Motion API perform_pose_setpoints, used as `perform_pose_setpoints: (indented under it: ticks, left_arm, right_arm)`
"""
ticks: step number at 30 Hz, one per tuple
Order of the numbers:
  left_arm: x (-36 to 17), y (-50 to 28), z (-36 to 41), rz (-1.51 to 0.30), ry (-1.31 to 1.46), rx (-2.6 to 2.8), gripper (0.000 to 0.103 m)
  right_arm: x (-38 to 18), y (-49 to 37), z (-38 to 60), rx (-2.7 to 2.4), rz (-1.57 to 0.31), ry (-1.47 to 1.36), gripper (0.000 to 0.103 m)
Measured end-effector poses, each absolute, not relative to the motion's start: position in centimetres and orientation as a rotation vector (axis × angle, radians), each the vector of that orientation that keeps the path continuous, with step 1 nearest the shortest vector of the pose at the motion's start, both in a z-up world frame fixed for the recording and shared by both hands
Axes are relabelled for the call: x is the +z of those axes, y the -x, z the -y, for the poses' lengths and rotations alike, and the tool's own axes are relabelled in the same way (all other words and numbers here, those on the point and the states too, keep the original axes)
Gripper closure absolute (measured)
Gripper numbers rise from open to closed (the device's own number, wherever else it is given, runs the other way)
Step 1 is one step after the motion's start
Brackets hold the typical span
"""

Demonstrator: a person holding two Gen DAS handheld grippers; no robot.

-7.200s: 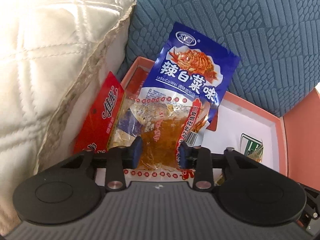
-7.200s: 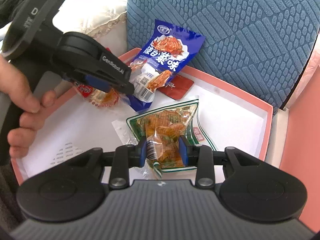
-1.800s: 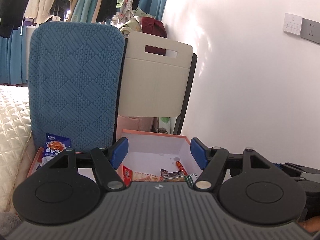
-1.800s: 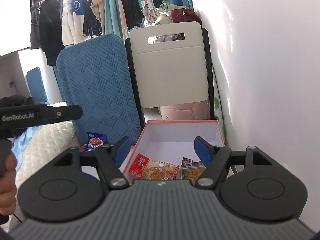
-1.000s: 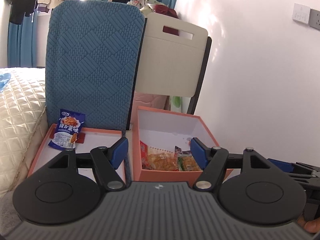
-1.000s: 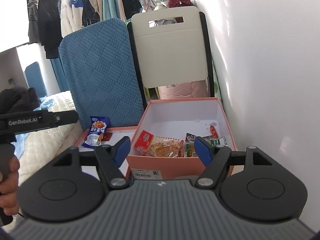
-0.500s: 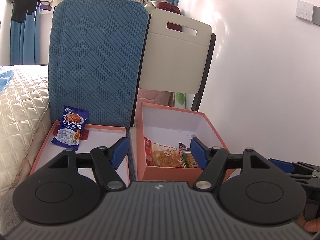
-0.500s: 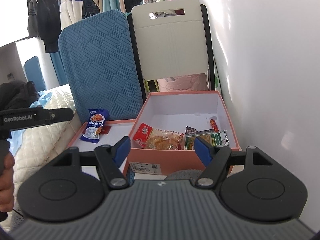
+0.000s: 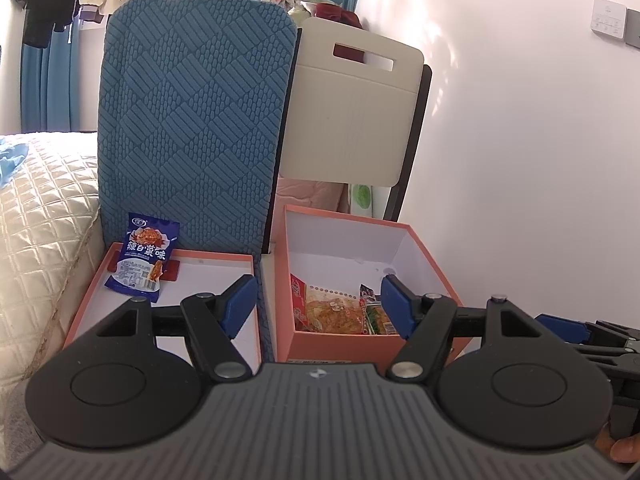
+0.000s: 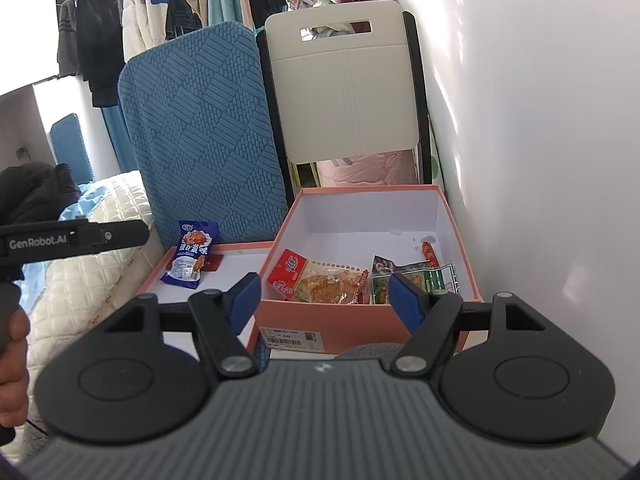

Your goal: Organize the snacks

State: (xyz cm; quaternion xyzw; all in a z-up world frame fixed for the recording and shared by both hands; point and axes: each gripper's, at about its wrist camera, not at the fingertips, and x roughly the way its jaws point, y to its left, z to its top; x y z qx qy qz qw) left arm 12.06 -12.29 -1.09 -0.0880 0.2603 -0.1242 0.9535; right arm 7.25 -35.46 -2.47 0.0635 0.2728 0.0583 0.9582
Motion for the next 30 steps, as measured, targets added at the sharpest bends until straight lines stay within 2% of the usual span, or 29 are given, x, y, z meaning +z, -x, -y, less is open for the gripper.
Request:
perform_pose_setpoints:
  ticks: [6,8,12,15,20,23,30]
  left_arm:
    - [-1.1,-12.0,12.5,-0.532,0.169,-0.245,0.029]
    - [-1.1,-12.1,12.6,-0.536,0.170,-0.246,0.023]
    - [-1.2,-12.1,12.7,-0.539,0.155,-0.235,0.017]
    - [-1.4,-12.3,12.8,-0.548,0.147,-0.224,0.008]
    - [-1.4,-12.3,12.7,-0.550,0.141,-0.217,0.007]
    - [-1.4,-12.4,12.8,-0.550,0.136,-0.210,0.006]
    - [-1.3,-12.5,12.9,-0.551,0.133,-0.195,0.004]
  right_arm:
    - [-2.4,-7.3,35.5,0.118,-0.553,-0.130,0.031]
    - [-2.4,-7.2,35.5,0.117,-0.555,-0.128,0.031]
    - [-2.4,-7.2,35.5,0.110,-0.555,-0.126,0.031]
    - [-2.5,-7.3,35.6,0.091,-0.559,-0.117,0.031]
    - [-2.6,-7.4,36.2,0.057,-0.562,-0.113,0.030]
    - [-2.6,-7.4,36.4,0.048,-0.561,-0.112,0.023]
    - [-2.3,-7.2,36.7,0.043,-0.545,-0.111,0.023]
